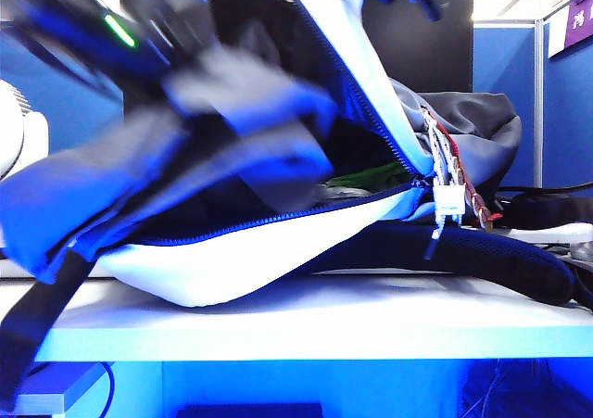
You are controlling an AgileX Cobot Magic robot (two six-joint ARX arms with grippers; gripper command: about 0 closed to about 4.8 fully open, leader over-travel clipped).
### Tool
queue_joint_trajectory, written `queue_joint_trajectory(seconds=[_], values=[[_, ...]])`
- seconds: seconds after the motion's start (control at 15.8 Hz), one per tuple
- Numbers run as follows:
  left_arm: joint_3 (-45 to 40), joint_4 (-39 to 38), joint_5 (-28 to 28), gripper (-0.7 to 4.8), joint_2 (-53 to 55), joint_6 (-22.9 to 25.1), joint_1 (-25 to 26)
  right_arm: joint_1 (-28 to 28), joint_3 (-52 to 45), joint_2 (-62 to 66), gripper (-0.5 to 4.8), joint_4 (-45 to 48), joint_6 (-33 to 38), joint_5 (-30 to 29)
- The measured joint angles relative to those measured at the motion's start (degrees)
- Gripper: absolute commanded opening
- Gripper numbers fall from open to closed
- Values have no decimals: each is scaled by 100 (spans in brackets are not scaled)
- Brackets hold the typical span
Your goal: Take the gray clothes out of the backpack.
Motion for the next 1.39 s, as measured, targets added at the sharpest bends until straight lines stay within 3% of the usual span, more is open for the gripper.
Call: queue_joint_trajectory(seconds=[0.19, 0.32, 0.44, 0.51, 0.57, 0.63, 0.76, 0.95, 1.08, 1.2, 1.27, 1.39], values=[[-542, -793, -846, -5, -1792, 98, -11, 0, 17, 0, -5, -492, -804, 396], [-542, -1565, -2131, -5, -2830, 780, 17, -7, 17, 129, -5, -1036, -951, 557], [-540, -1480, -3117, -5, -3040, 1412, 380, 7, 17, 192, 0, -1419, -946, 361], [-540, -1292, -3390, -5, -2900, 1491, 1093, 2, 17, 188, 72, -1530, -929, -149], [-540, -1147, -3506, -5, -2645, 1268, 1670, 0, 17, 188, 267, -1611, -929, -645], [-542, -999, -3359, -5, -2319, 866, 2173, 0, 15, 188, 373, -1674, -927, -1147], [-542, -525, -2634, -5, -1659, 120, 2804, 0, 17, 166, 383, -1659, -802, -1766], [-544, 498, -1937, -5, -669, -90, 2728, -4, 17, 133, 383, -1657, -494, -2079], [-494, 1244, -1836, 12, 114, -136, 2732, -7, 17, 68, 383, -1617, -122, -2264], [-289, 1840, -1923, 301, 815, -149, 2758, -2, 17, -52, 383, -1617, 0, -2651], [-289, 1961, -1941, 479, 890, -90, 2761, 0, 17, -105, 383, -1606, 13, -2754], [-236, 2487, -1937, 479, 876, 15, 2758, -2, 24, -278, 383, -1460, 17, -2787]])
